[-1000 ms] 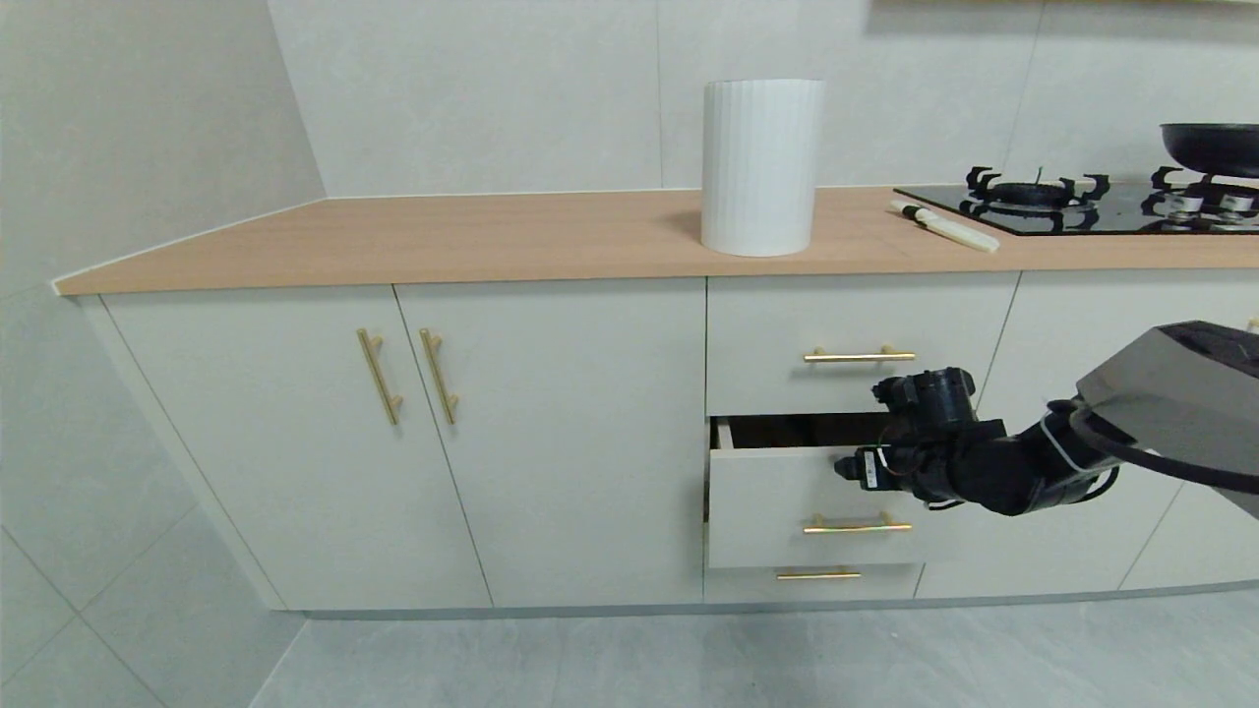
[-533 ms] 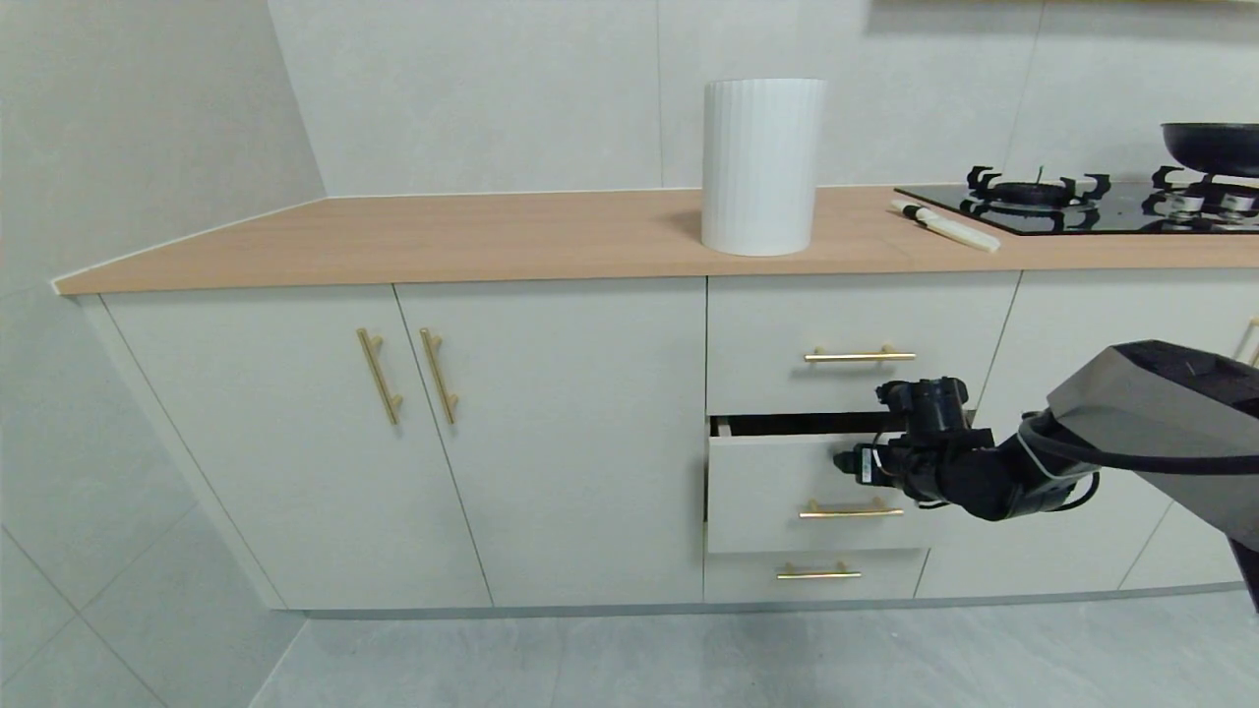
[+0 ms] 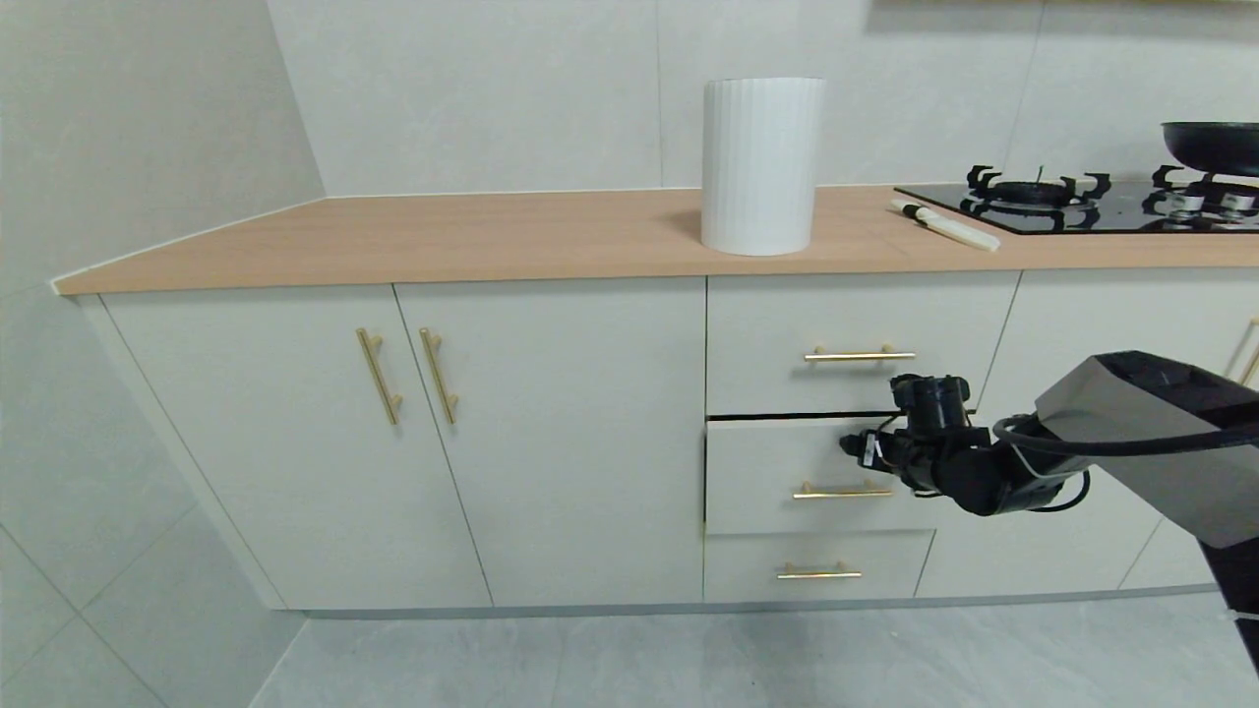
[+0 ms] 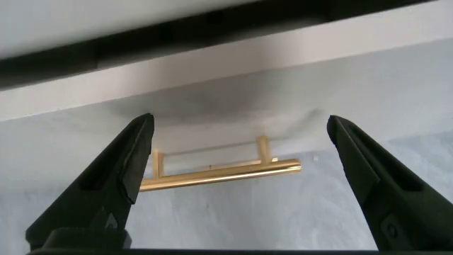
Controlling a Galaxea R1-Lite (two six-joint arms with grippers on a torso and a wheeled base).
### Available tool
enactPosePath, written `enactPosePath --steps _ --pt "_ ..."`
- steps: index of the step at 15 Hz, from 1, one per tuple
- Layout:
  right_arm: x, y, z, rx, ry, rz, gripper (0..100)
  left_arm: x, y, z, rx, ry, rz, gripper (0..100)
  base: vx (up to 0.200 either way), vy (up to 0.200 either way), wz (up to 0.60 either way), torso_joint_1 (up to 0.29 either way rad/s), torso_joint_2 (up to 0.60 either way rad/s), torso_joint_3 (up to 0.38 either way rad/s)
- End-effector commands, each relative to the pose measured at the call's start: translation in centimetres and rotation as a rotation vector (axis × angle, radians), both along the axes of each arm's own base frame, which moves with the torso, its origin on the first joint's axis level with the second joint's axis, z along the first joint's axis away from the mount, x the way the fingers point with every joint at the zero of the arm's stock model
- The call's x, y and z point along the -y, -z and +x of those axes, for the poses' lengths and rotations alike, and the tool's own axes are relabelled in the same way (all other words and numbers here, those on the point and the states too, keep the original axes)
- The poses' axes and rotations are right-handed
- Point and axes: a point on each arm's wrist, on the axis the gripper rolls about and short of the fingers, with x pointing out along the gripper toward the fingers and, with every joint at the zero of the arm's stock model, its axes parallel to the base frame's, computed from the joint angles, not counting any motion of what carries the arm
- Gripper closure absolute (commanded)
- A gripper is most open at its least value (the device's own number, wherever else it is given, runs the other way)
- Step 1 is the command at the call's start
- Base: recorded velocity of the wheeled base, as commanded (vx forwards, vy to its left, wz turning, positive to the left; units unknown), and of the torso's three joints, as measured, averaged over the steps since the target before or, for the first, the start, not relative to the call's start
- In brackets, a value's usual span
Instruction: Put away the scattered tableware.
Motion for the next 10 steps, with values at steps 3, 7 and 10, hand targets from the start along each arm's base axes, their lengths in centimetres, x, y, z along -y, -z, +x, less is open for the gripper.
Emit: enactPosePath --steps 3,7,10 --pt "-0.1 1.0 0.8 0.023 0.019 0.020 0 0.0 0.0 0.0 0.000 -0.001 0.000 0 0.000 0.000 0.00 0.000 0.00 0.000" --pt "-0.2 1.9 1.8 0.042 0.062 0.004 0 0.0 0.0 0.0 0.002 -0.001 0.000 0 0.000 0.000 0.00 0.000 0.00 0.000" --pt "-0.2 1.8 2.2 0.058 0.088 0.009 0 0.0 0.0 0.0 0.000 -0.001 0.000 0 0.000 0.000 0.00 0.000 0.00 0.000"
